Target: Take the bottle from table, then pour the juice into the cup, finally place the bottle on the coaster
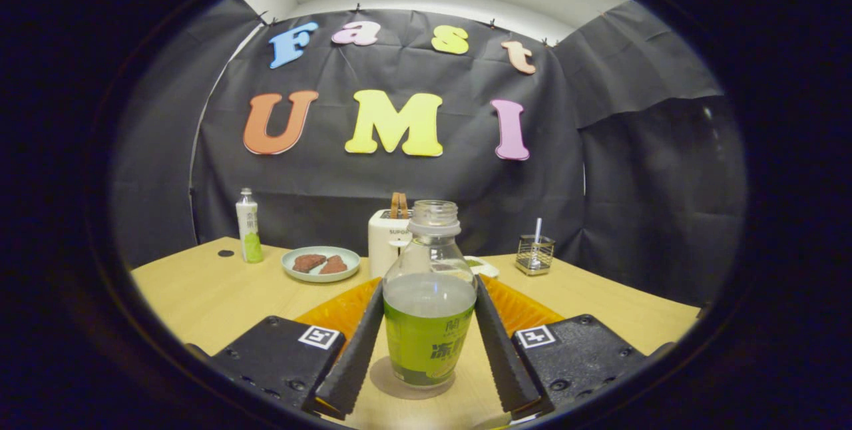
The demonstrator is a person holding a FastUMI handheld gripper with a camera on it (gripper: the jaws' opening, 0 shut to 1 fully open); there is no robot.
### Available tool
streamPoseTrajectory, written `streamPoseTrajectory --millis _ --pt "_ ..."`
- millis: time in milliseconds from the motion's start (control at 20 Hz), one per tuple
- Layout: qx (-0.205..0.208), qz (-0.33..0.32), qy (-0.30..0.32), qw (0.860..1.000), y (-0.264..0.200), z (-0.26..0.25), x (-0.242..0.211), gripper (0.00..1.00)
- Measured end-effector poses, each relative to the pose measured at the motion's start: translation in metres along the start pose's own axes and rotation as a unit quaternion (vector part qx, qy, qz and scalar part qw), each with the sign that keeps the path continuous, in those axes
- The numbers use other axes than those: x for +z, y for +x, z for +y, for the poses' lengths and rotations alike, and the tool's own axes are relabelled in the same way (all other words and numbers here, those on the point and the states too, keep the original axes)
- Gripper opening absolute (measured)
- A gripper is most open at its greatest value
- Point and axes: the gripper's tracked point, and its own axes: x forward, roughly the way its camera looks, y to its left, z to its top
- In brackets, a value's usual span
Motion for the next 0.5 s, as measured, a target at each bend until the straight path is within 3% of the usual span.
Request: streamPoseTrajectory --millis 500 --pt "-0.005 0.007 -0.001 1.000 0.007 0.006 -0.008 0.85"
